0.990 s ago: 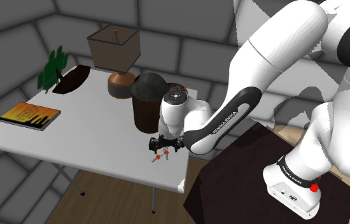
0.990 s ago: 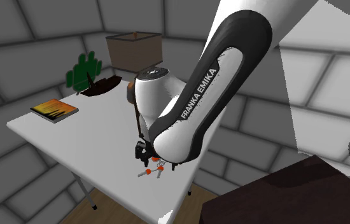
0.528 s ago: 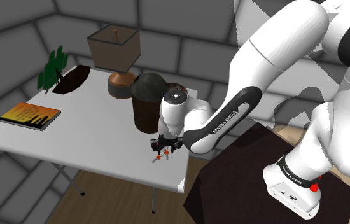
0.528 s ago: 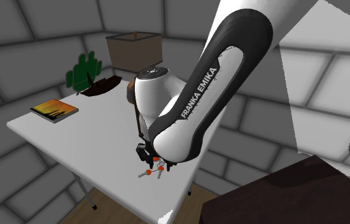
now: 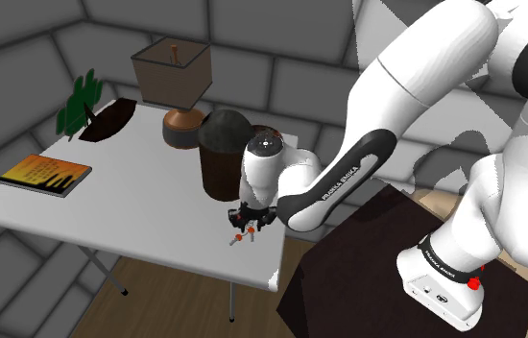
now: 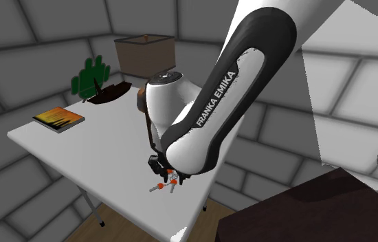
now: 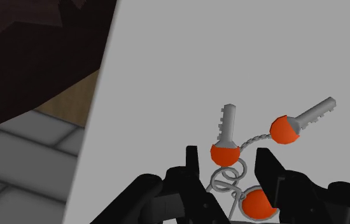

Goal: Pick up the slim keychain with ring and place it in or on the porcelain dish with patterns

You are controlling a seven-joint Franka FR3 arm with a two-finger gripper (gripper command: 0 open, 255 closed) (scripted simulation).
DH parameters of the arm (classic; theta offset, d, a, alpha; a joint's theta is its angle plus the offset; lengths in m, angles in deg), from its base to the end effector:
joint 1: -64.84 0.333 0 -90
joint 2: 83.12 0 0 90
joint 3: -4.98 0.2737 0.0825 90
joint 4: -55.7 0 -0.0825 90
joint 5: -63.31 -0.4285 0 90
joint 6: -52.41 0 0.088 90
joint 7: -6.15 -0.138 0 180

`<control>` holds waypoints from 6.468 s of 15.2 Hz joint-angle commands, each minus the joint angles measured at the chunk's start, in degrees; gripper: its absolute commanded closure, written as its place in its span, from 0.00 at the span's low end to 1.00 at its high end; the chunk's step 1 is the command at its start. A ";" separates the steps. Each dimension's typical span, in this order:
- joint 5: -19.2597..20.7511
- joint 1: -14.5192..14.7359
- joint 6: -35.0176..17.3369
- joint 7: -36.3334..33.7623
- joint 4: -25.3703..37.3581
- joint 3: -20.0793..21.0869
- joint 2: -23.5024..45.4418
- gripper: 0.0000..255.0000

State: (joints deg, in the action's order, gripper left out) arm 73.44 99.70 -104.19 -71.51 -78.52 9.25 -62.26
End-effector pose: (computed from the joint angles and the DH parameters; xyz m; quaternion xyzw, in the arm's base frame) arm 0.3988 0.3361 0.0704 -0.9665 0.2553 -0.0273 0.0005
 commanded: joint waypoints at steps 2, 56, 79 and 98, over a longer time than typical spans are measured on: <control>-0.62 -0.27 1.22 0.51 -0.12 0.53 -1.63 1.00; -19.67 -26.65 37.65 36.00 43.58 -8.76 7.65 0.00; -20.79 -26.90 34.31 35.85 43.03 -8.41 10.73 1.00; -6.65 -21.76 38.27 41.43 61.17 -11.18 29.71 0.00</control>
State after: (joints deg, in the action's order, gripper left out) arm 66.69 78.00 -65.71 -30.12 -17.19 -1.90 -33.46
